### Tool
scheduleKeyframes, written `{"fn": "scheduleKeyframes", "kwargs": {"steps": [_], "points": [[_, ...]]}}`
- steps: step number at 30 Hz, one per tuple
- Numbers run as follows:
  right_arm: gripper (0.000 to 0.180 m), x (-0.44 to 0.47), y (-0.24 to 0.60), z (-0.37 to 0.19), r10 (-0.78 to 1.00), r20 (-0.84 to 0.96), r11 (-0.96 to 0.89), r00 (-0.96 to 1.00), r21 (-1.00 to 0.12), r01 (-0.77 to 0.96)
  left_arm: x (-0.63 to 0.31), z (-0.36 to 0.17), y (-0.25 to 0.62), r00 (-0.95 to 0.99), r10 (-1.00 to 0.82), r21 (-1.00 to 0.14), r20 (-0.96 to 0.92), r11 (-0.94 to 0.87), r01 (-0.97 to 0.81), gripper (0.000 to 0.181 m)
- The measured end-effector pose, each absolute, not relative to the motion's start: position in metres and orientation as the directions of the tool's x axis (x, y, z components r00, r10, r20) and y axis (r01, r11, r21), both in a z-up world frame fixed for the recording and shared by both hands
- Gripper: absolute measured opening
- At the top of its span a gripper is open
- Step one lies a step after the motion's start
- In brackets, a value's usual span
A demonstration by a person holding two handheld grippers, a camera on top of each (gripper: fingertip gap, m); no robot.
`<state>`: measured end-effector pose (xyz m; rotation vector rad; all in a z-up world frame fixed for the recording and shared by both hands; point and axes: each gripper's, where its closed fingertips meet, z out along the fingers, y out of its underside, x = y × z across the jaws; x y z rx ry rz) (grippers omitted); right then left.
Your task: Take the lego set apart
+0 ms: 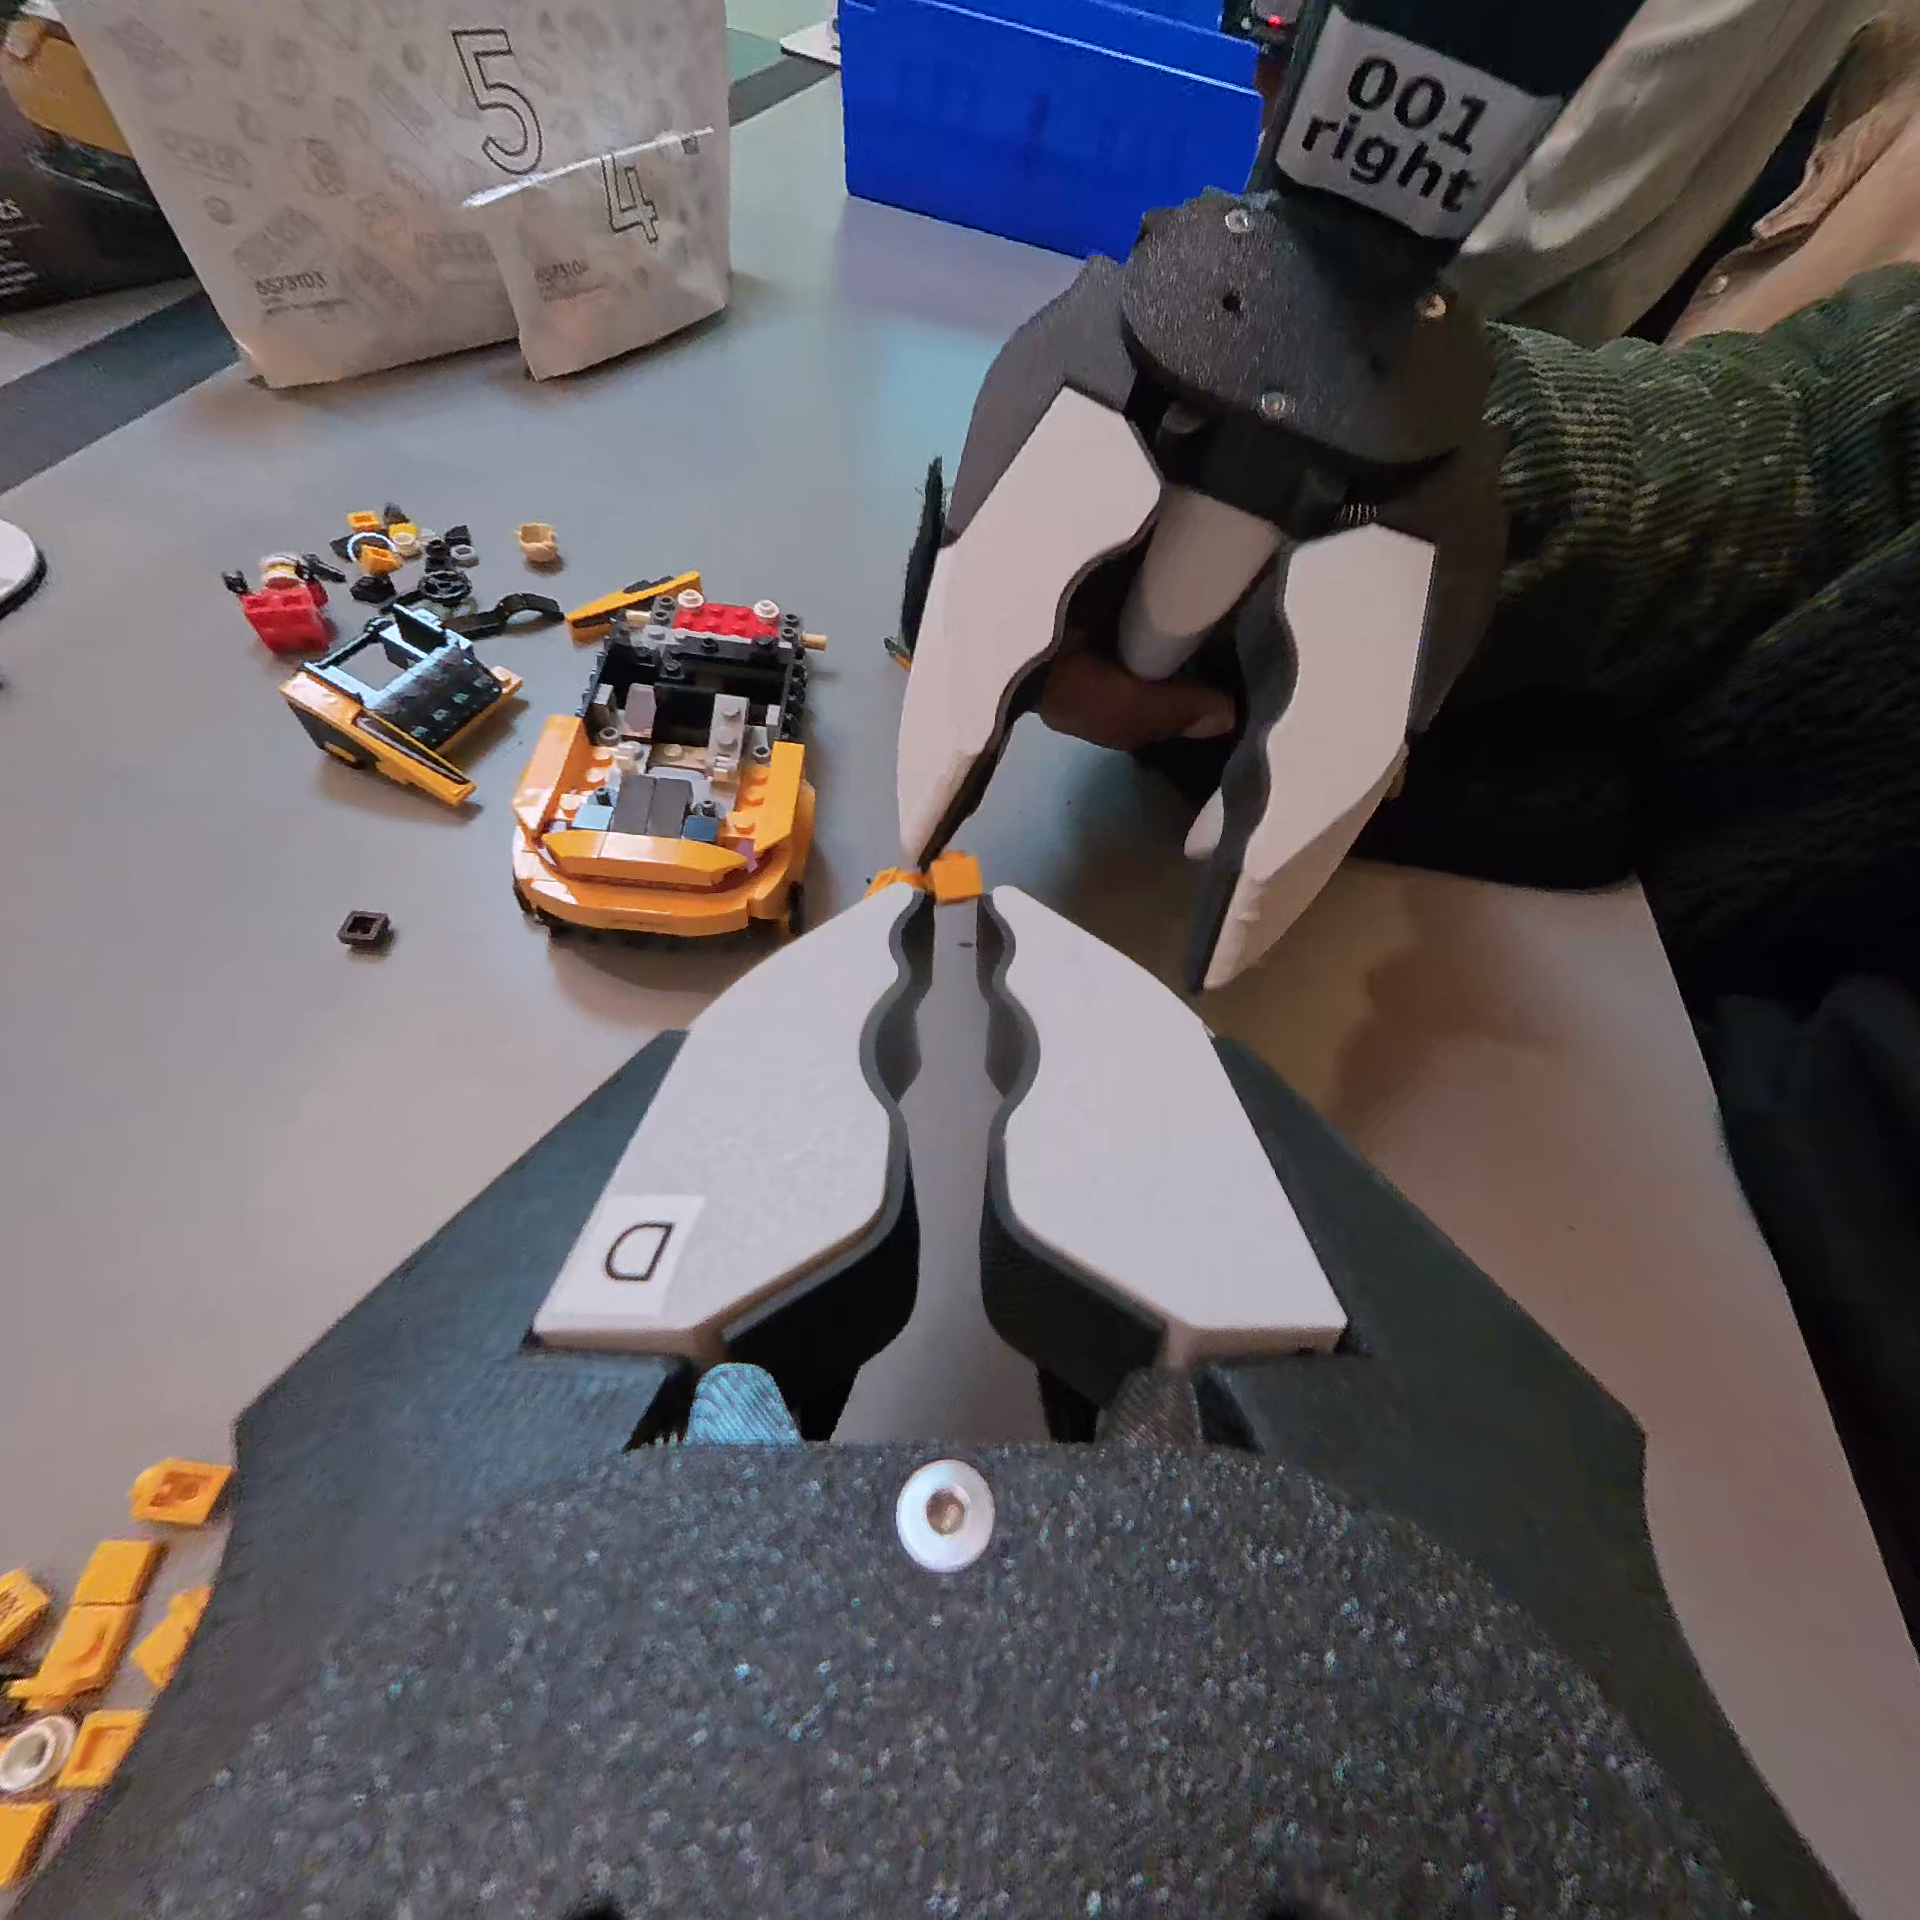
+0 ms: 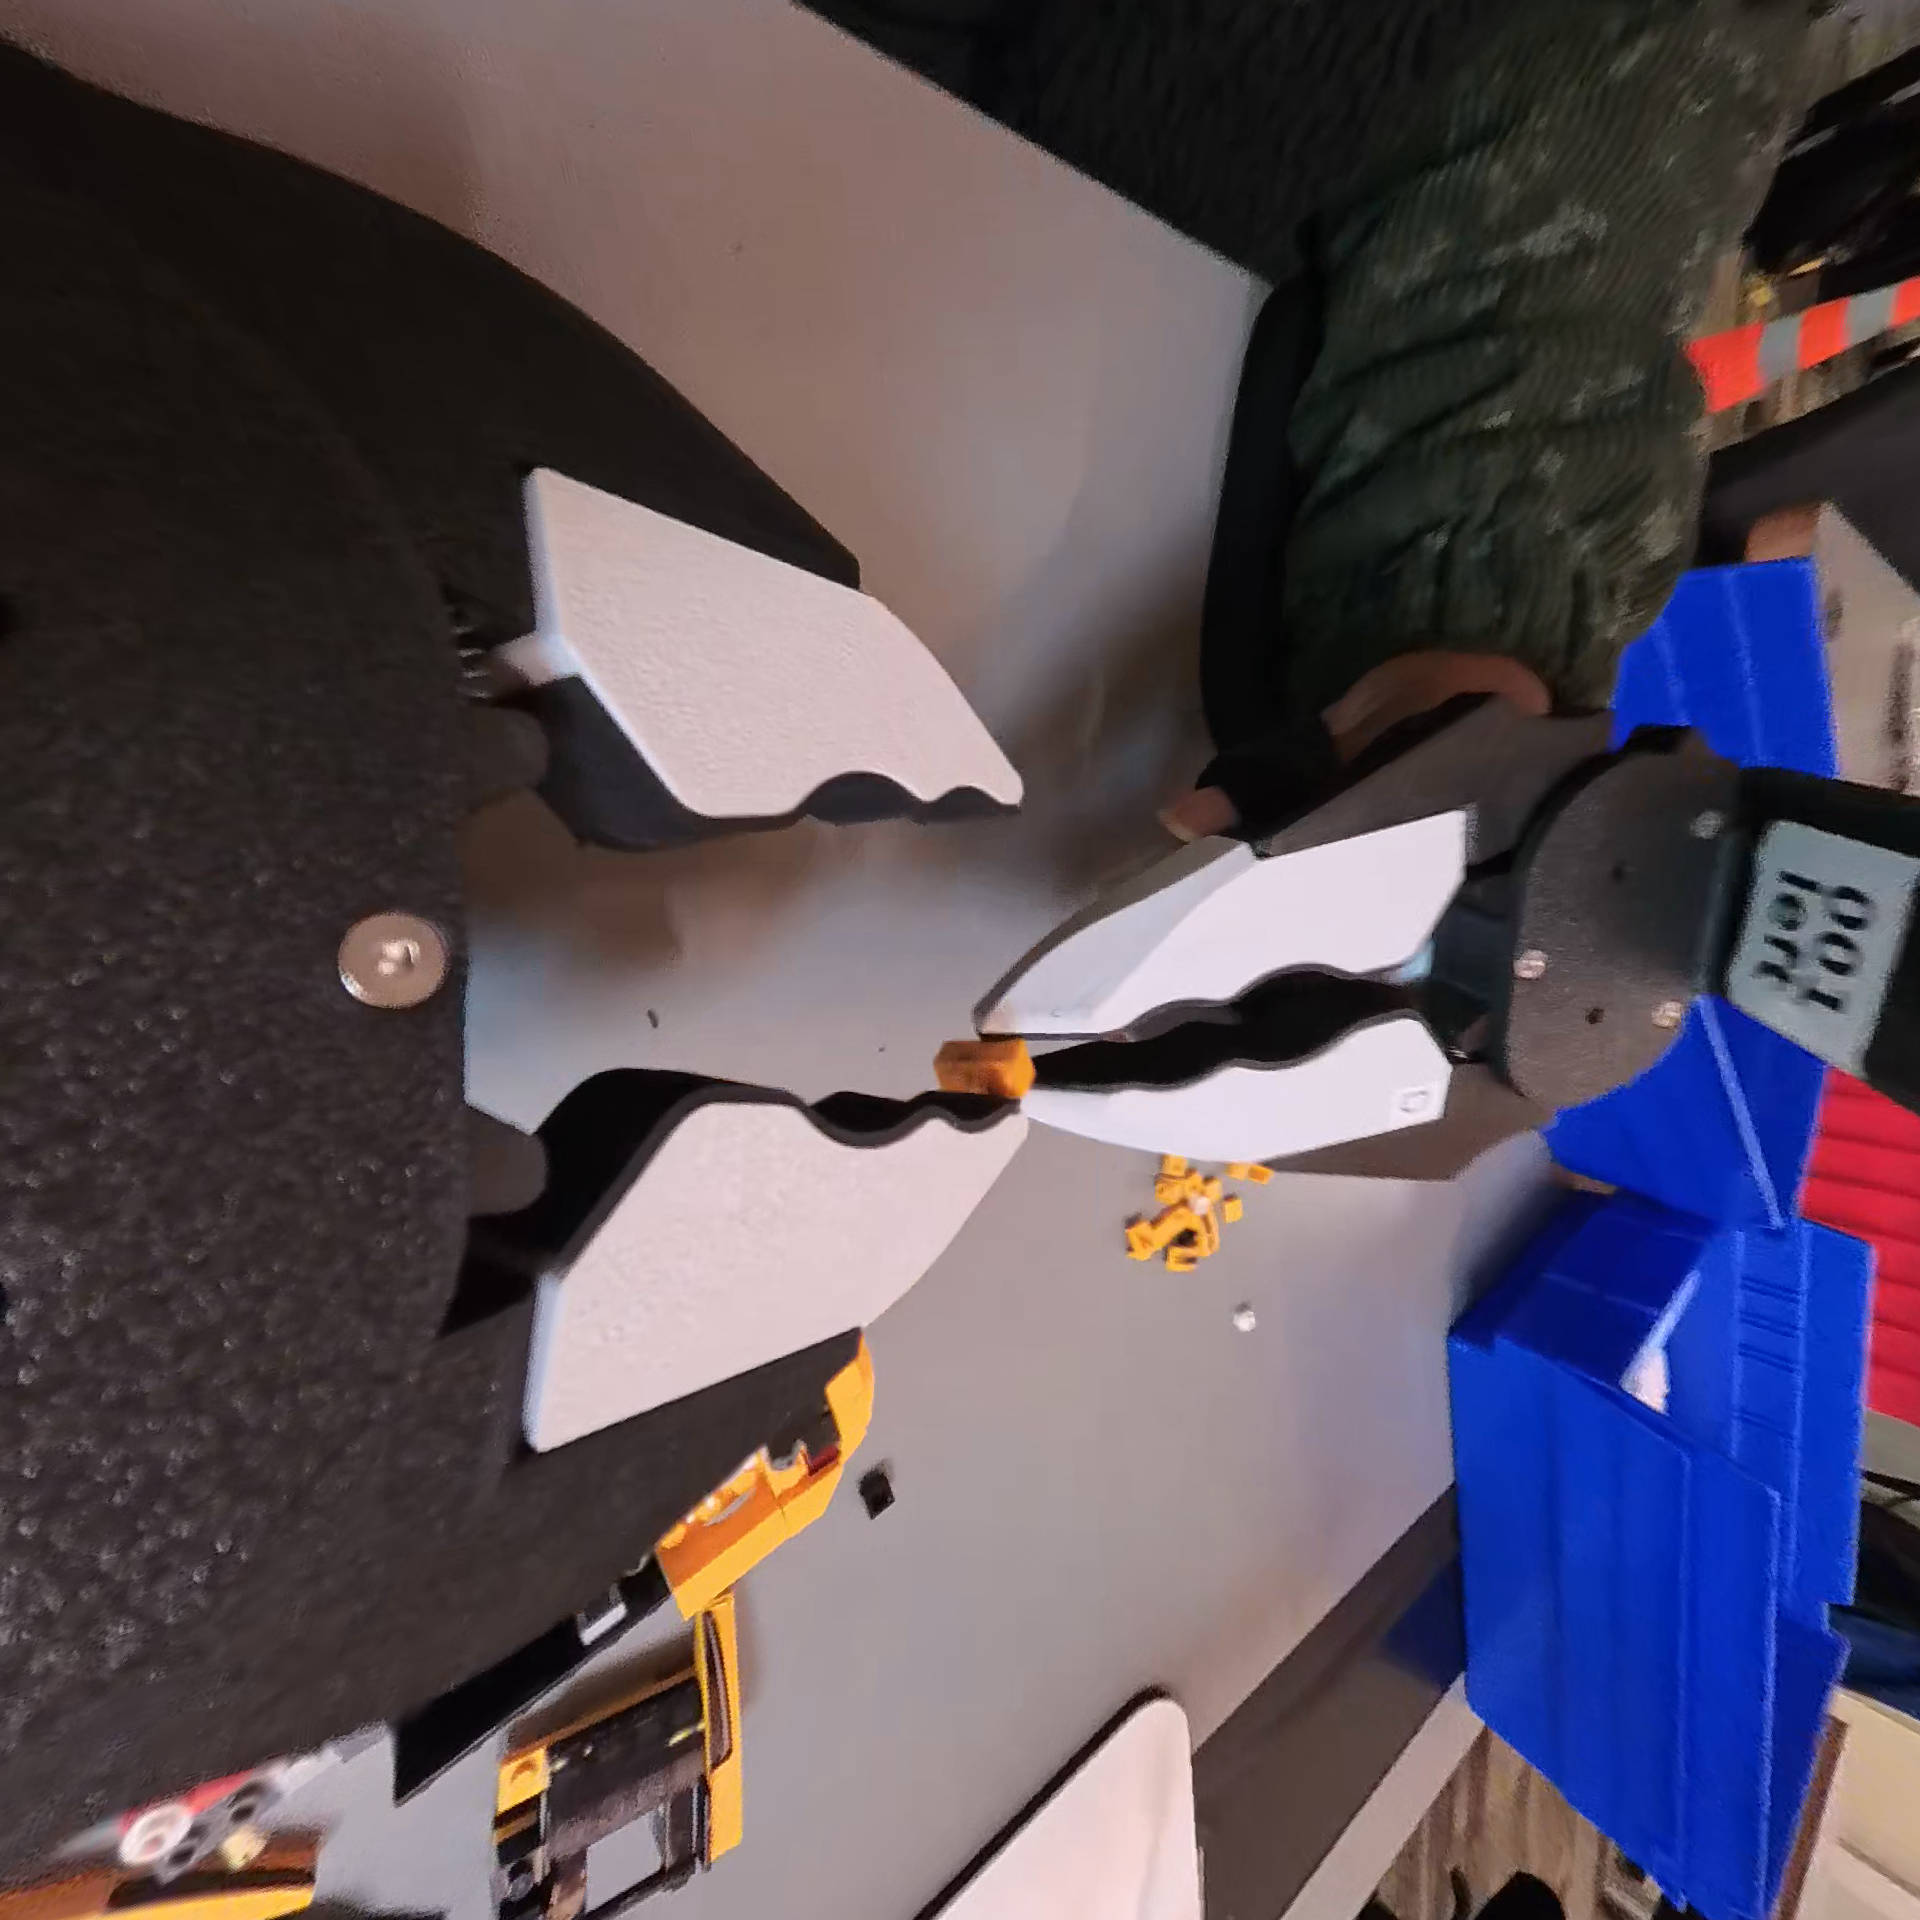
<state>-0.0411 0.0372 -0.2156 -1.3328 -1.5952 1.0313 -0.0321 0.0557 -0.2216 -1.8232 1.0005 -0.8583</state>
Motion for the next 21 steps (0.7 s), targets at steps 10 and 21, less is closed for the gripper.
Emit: {"fn": "scheduleKeyframes", "kwargs": {"steps": [10,21], "points": [[0.024,-0.025,0.039,-0.194,0.982,-0.074,-0.032,-0.172,-0.972,0.232,-0.024,-0.202,0.038,0.323,-0.935,-0.95,0.145,-0.223,-0.218,0.008],[0.006,-0.022,0.023,-0.198,0.967,-0.039,0.028,-0.25,-0.965,0.262,-0.016,-0.2,0.022,0.238,-0.966,-0.958,0.096,-0.155,-0.243,0.007]]}}
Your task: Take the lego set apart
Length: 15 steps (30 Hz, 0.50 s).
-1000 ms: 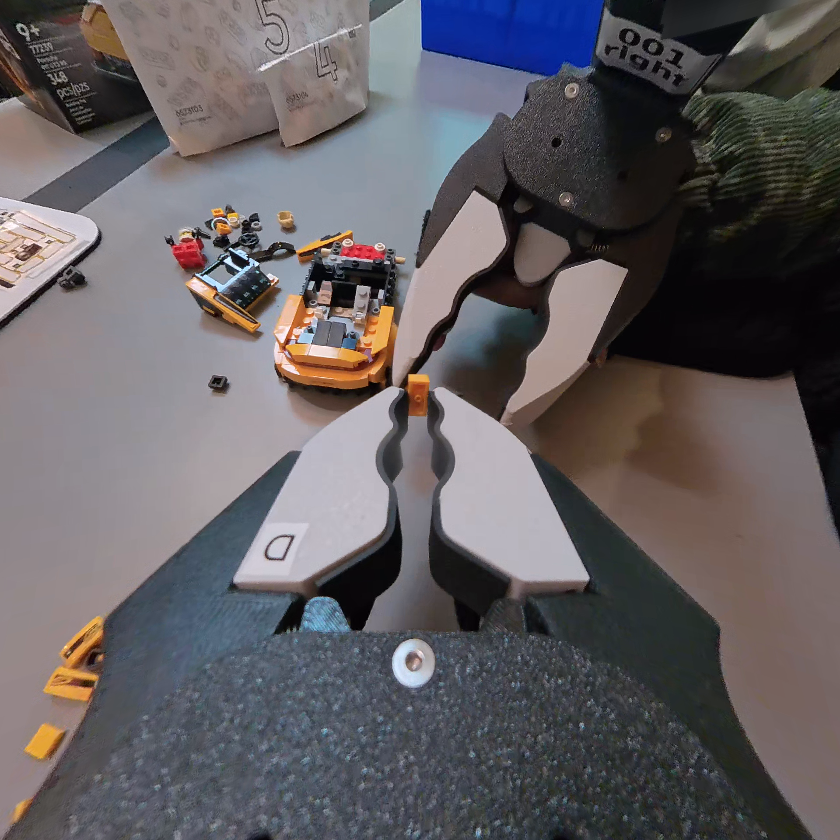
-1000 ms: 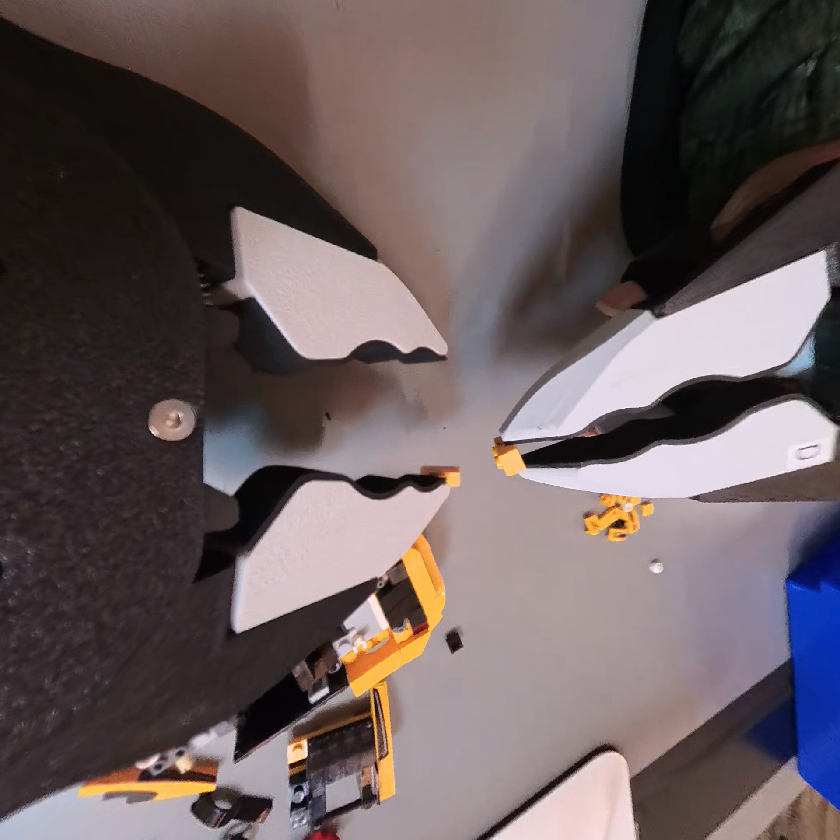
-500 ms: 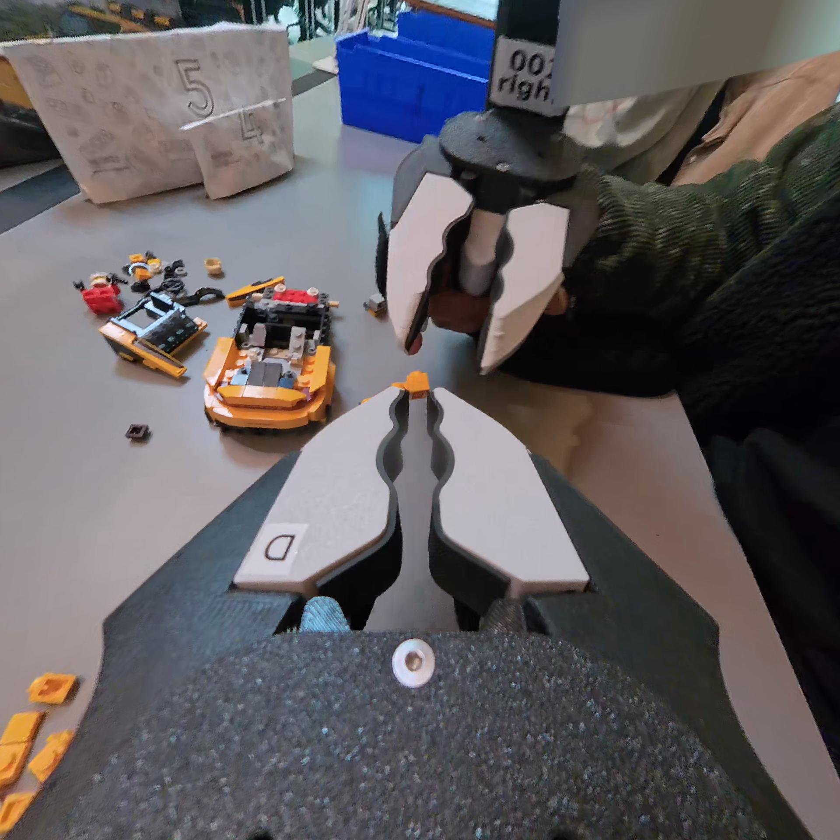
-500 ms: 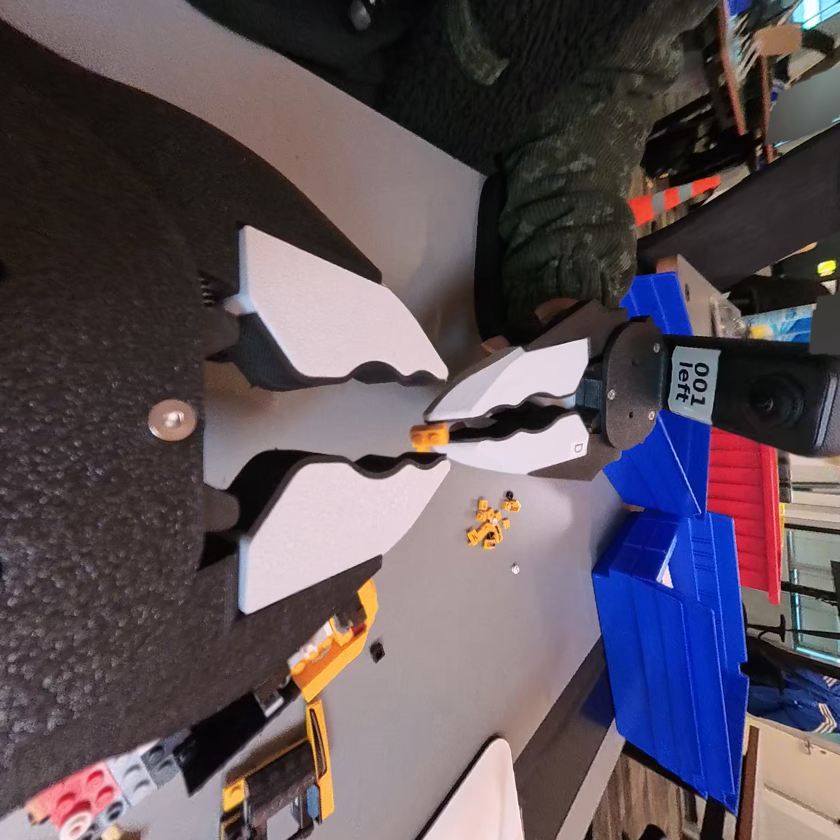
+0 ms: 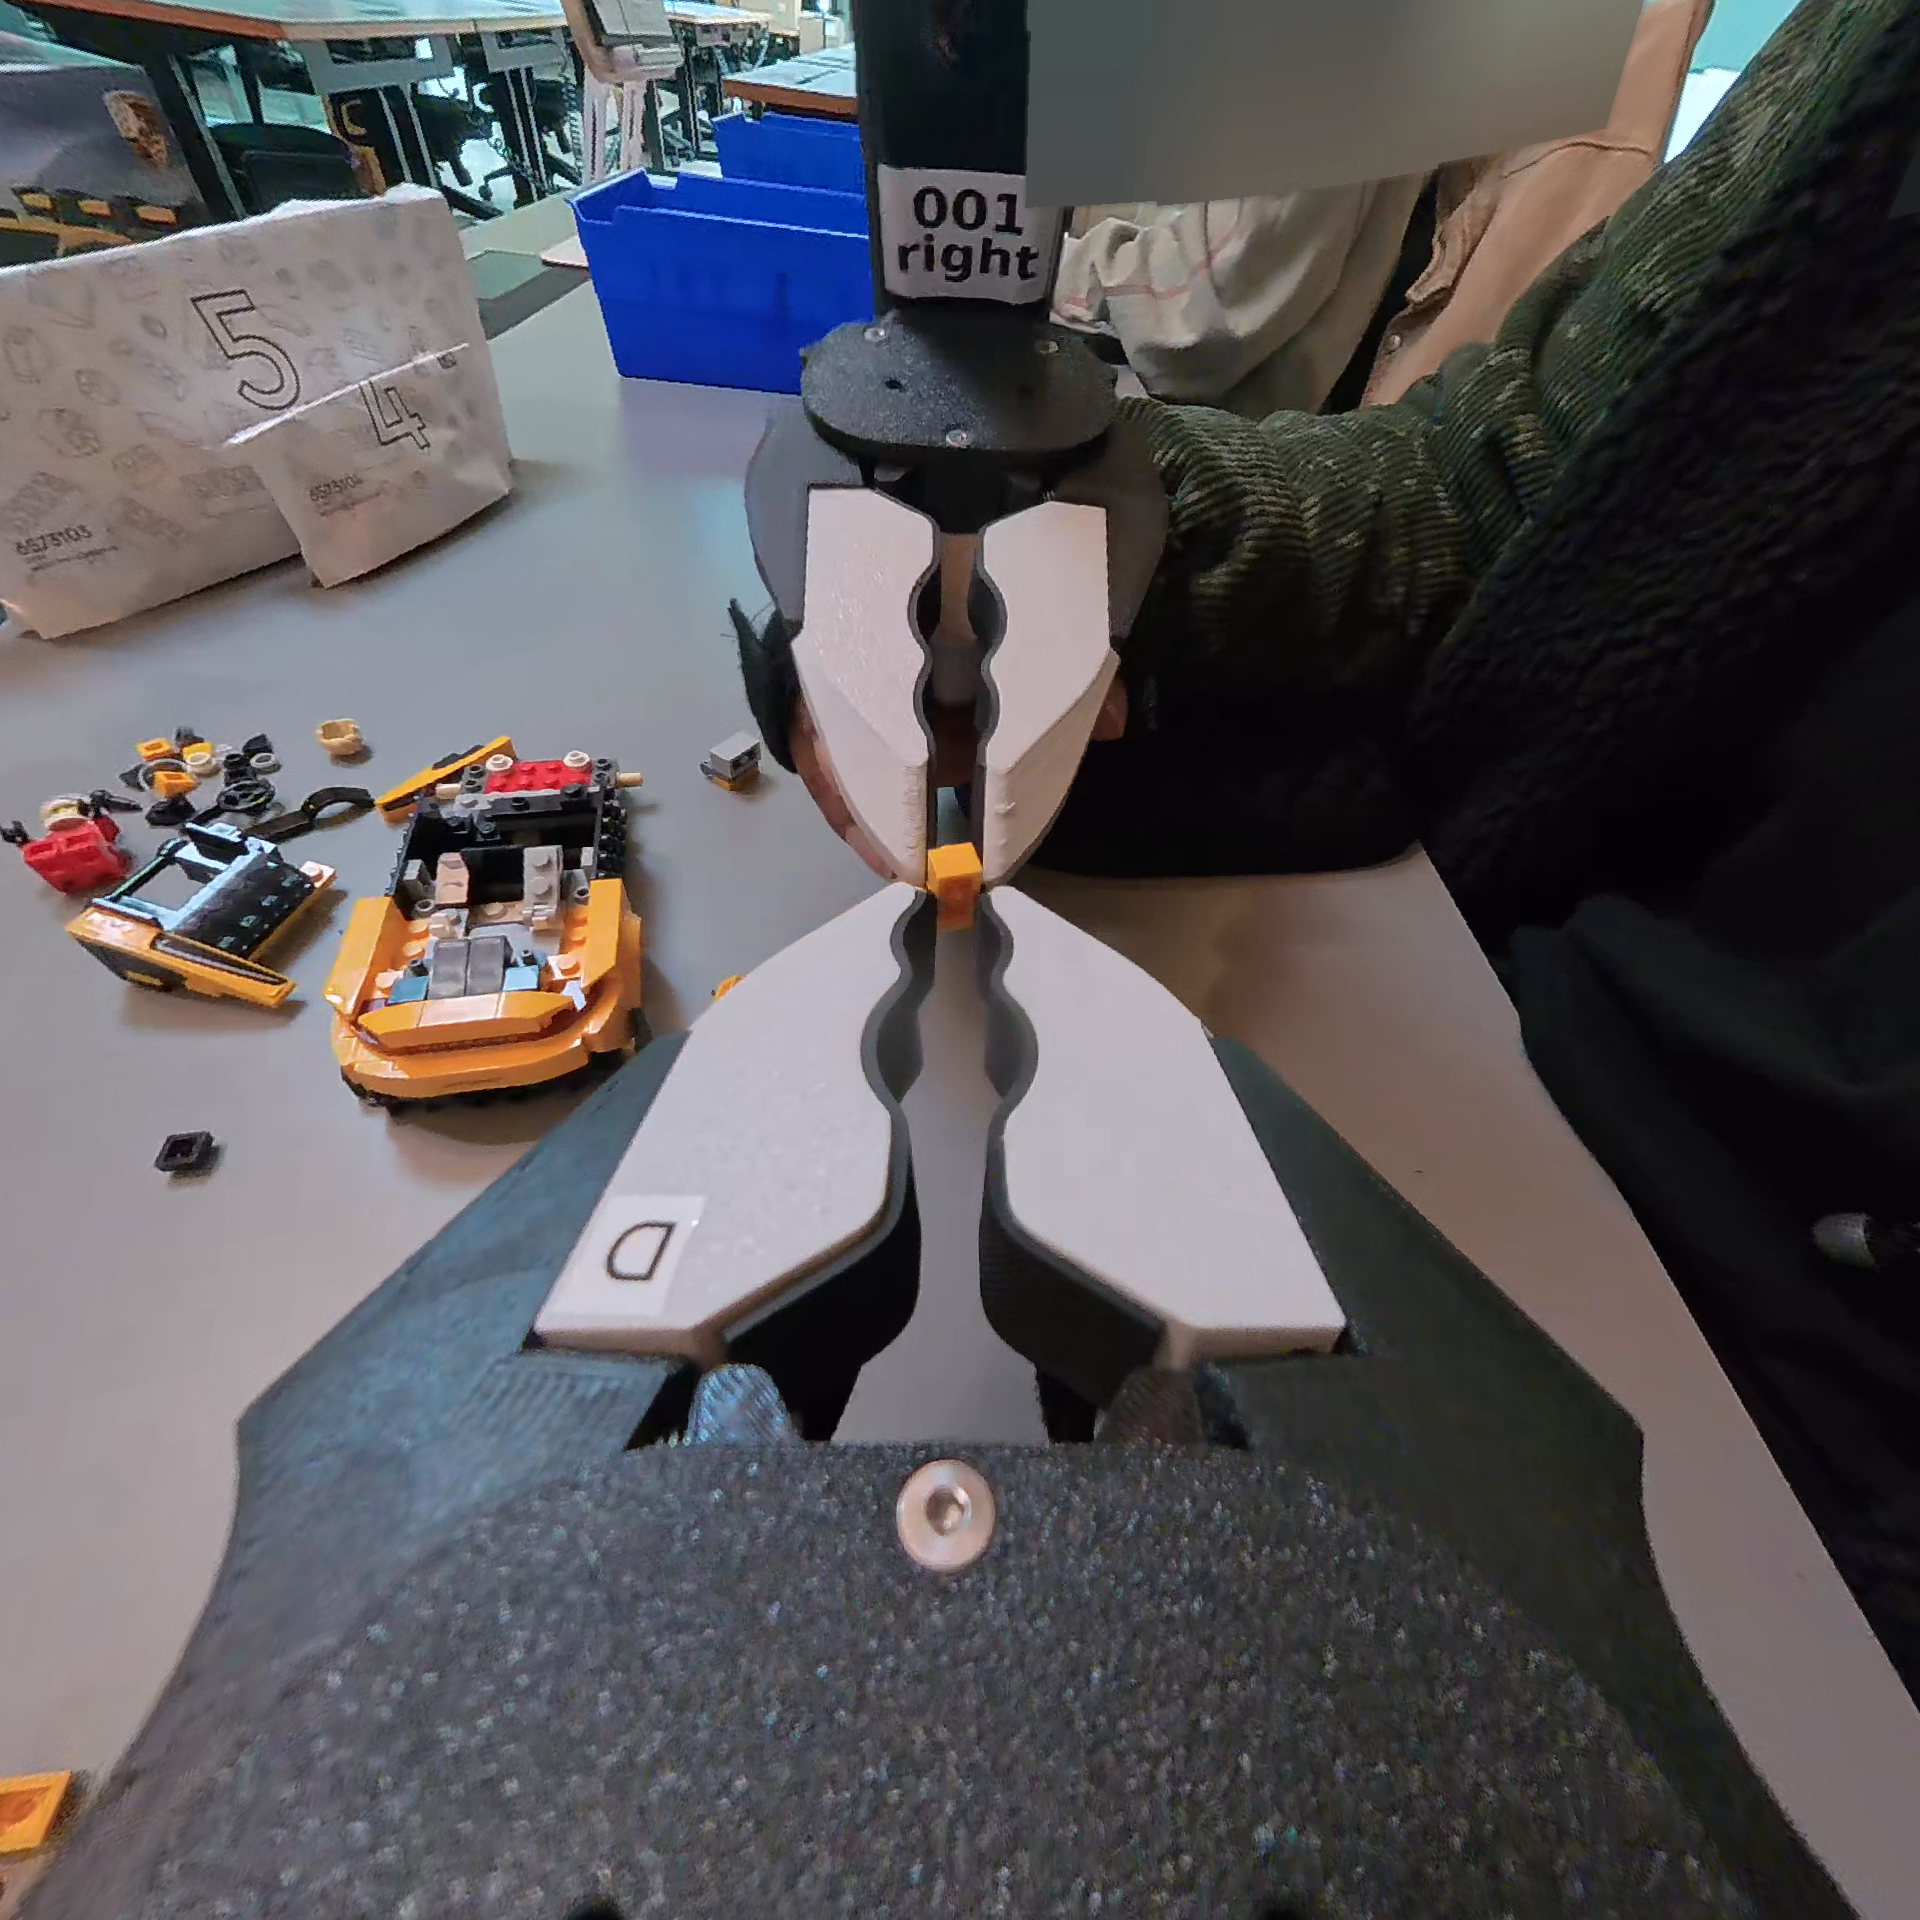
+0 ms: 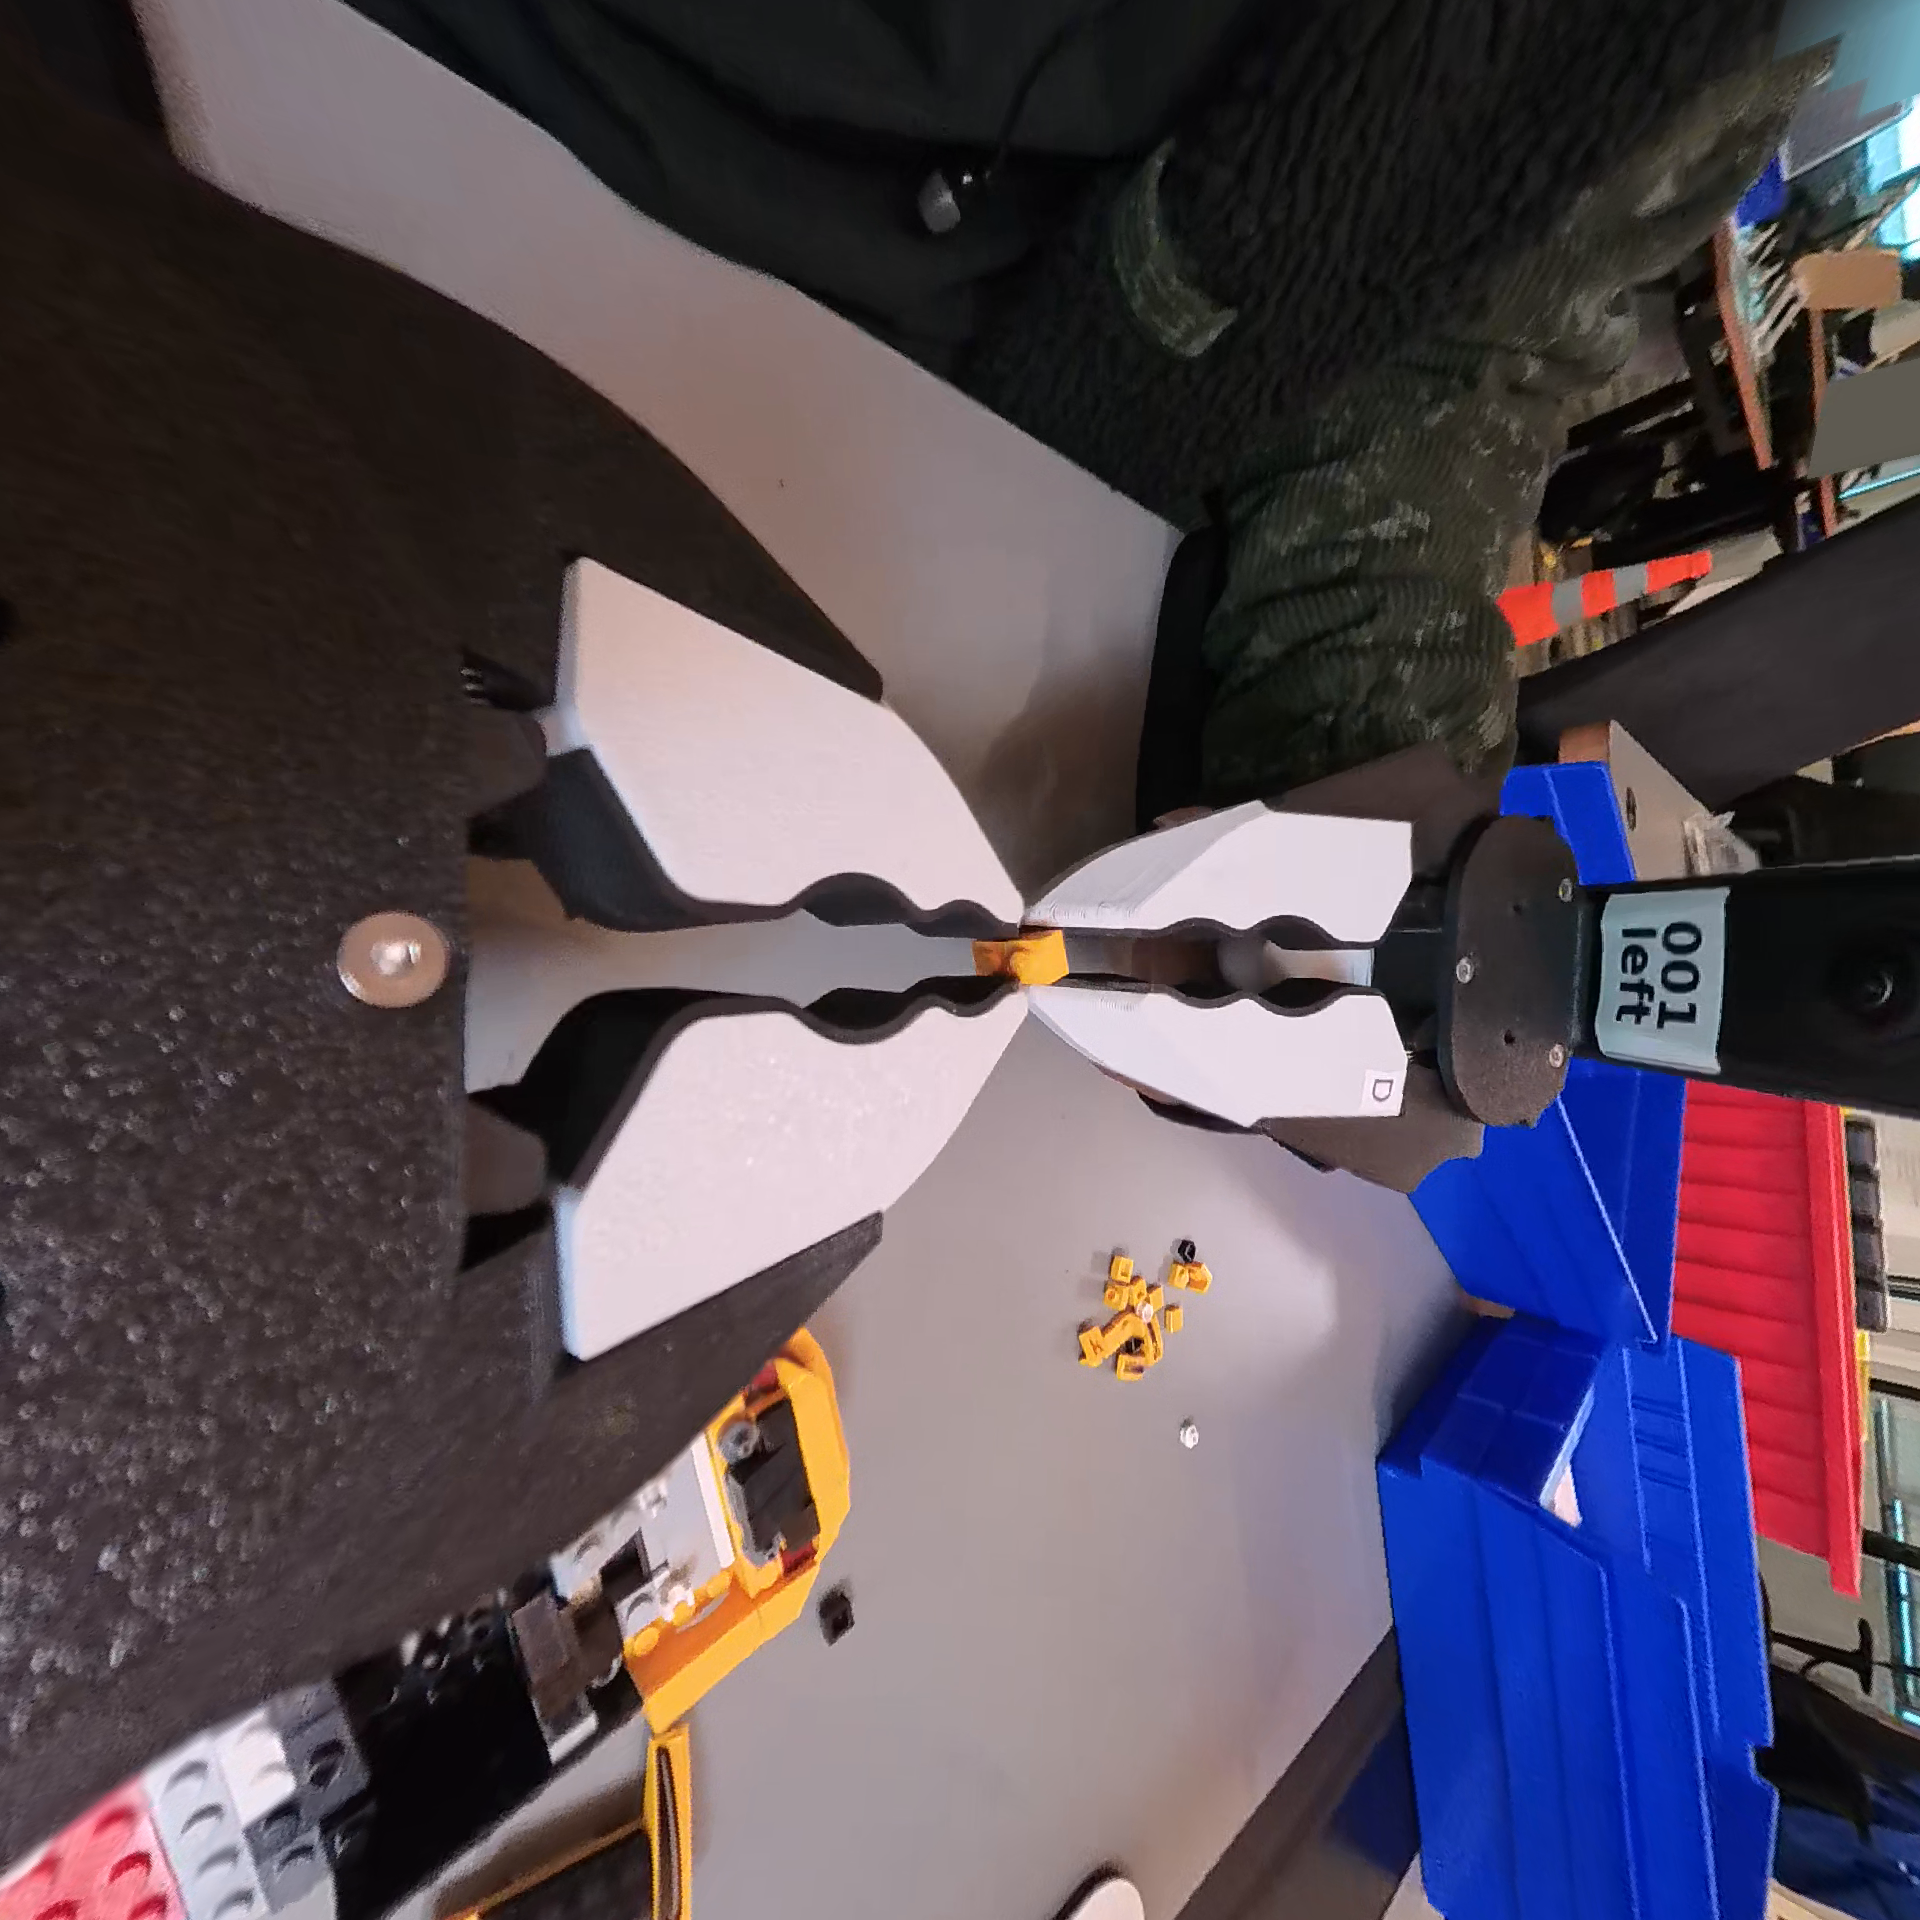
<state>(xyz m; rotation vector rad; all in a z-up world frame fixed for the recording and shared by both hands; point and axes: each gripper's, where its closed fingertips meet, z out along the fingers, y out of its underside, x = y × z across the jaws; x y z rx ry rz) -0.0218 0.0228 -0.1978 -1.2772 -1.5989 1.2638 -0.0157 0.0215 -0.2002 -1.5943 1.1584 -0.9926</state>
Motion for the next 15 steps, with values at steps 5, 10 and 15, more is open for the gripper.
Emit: {"fn": "scheduleKeyframes", "kwargs": {"steps": [5,10,15], "points": [[0.01,-0.023,0.021,-0.198,0.97,0.098,0.155,-0.224,-0.955,0.253,-0.016,-0.2,0.021,0.246,-0.967,-0.958,0.063,-0.128,-0.258,0.007],[0.017,-0.023,0.016,-0.197,0.955,0.184,0.239,-0.233,-0.942,0.236,-0.013,-0.201,0.014,0.212,-0.976,-0.951,0.049,-0.111,-0.29,0.0],[0.01,-0.021,0.011,-0.201,0.942,0.21,0.275,-0.264,-0.931,0.242,-0.012,-0.204,0.013,0.21,-0.977,-0.946,0.034,-0.099,-0.309,0.0]]}}
